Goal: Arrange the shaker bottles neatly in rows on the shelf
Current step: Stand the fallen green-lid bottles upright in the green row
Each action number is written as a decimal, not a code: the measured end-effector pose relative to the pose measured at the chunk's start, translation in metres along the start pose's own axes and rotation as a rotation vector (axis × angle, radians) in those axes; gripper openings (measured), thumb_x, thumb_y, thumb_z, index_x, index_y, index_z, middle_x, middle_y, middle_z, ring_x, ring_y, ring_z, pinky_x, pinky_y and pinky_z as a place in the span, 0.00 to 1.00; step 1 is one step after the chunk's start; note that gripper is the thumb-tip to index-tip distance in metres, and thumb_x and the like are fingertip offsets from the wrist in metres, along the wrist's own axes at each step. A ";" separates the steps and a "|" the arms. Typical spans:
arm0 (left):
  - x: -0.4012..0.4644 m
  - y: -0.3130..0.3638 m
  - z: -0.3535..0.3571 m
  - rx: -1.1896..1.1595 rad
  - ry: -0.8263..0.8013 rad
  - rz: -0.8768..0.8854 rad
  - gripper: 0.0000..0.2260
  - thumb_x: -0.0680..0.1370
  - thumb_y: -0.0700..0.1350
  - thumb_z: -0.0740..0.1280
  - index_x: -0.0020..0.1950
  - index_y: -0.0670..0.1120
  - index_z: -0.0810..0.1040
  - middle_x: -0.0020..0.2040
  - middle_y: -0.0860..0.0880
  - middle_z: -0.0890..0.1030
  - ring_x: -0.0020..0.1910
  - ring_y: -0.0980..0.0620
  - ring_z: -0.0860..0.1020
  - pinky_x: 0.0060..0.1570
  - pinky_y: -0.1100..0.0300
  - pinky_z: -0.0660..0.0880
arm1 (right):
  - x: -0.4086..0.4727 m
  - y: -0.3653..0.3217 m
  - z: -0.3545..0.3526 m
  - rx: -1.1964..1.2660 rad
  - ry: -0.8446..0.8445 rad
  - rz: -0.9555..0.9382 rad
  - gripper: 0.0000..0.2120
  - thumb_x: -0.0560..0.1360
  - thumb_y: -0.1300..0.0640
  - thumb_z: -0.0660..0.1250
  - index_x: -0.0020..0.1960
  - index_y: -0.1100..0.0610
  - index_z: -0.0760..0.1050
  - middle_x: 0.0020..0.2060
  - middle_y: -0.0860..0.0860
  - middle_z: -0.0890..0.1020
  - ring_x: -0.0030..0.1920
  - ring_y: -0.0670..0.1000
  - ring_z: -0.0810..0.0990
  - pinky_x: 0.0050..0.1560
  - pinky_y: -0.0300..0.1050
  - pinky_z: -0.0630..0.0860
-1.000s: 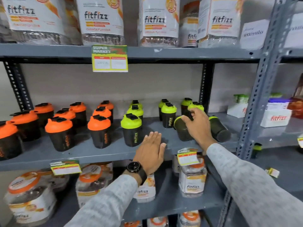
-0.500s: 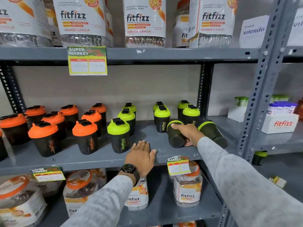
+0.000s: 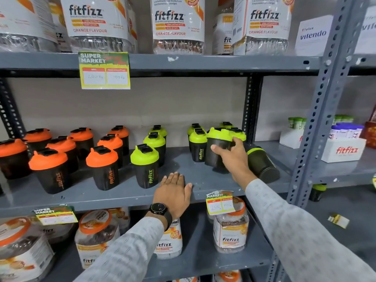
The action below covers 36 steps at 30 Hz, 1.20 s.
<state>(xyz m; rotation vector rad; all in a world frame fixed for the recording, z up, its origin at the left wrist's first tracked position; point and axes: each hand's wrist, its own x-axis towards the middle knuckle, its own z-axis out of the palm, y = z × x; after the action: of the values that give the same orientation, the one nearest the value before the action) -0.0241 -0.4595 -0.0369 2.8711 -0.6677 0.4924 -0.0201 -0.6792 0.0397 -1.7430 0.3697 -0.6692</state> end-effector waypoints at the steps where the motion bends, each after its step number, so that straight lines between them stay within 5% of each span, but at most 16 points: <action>1: 0.000 0.000 0.000 -0.001 -0.001 -0.001 0.30 0.83 0.58 0.43 0.79 0.43 0.62 0.79 0.44 0.63 0.79 0.46 0.59 0.79 0.51 0.50 | -0.004 0.007 0.002 0.016 -0.011 -0.034 0.54 0.58 0.35 0.80 0.78 0.44 0.61 0.69 0.49 0.79 0.68 0.54 0.78 0.68 0.59 0.76; 4: -0.001 0.001 0.000 -0.009 0.000 -0.004 0.29 0.84 0.58 0.44 0.79 0.43 0.62 0.79 0.44 0.63 0.79 0.46 0.59 0.79 0.51 0.50 | -0.010 0.031 0.009 0.044 -0.040 -0.102 0.50 0.58 0.37 0.80 0.75 0.40 0.61 0.68 0.48 0.80 0.68 0.53 0.79 0.68 0.59 0.77; 14: 0.001 -0.001 0.004 0.008 0.007 -0.012 0.32 0.81 0.59 0.40 0.79 0.44 0.63 0.79 0.43 0.65 0.79 0.45 0.60 0.78 0.51 0.52 | -0.043 0.041 0.018 -0.083 -0.002 -0.244 0.43 0.69 0.54 0.82 0.76 0.49 0.62 0.70 0.52 0.77 0.69 0.55 0.77 0.69 0.56 0.75; 22: -0.001 0.000 0.002 0.002 0.004 -0.007 0.33 0.81 0.59 0.39 0.79 0.44 0.62 0.79 0.43 0.63 0.79 0.46 0.59 0.79 0.51 0.51 | -0.049 0.028 0.002 -0.141 -0.040 -0.236 0.52 0.69 0.43 0.80 0.83 0.50 0.54 0.76 0.53 0.71 0.74 0.54 0.71 0.73 0.58 0.71; 27: -0.002 0.002 0.000 -0.003 0.014 -0.014 0.34 0.80 0.59 0.40 0.79 0.43 0.63 0.79 0.43 0.65 0.78 0.45 0.61 0.78 0.51 0.52 | -0.022 -0.005 -0.051 -0.420 0.154 -0.427 0.25 0.79 0.50 0.72 0.73 0.58 0.74 0.64 0.57 0.78 0.64 0.58 0.78 0.65 0.54 0.74; 32: -0.002 0.004 -0.001 0.004 0.005 -0.021 0.34 0.80 0.59 0.39 0.79 0.43 0.63 0.79 0.43 0.64 0.79 0.45 0.60 0.78 0.51 0.51 | 0.027 -0.011 -0.104 -0.682 0.174 -0.195 0.20 0.80 0.51 0.70 0.66 0.62 0.78 0.62 0.63 0.81 0.61 0.66 0.80 0.63 0.57 0.76; 36: -0.003 0.006 -0.003 -0.002 0.004 -0.027 0.34 0.79 0.59 0.39 0.79 0.43 0.63 0.79 0.43 0.64 0.79 0.46 0.60 0.78 0.51 0.51 | 0.042 -0.003 -0.128 -0.781 0.052 0.087 0.24 0.76 0.41 0.73 0.55 0.62 0.77 0.54 0.61 0.83 0.56 0.65 0.82 0.50 0.52 0.77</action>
<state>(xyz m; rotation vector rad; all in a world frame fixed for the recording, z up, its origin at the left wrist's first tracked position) -0.0302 -0.4630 -0.0348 2.8721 -0.6276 0.4932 -0.0653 -0.8012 0.0741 -2.4254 0.8163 -0.5370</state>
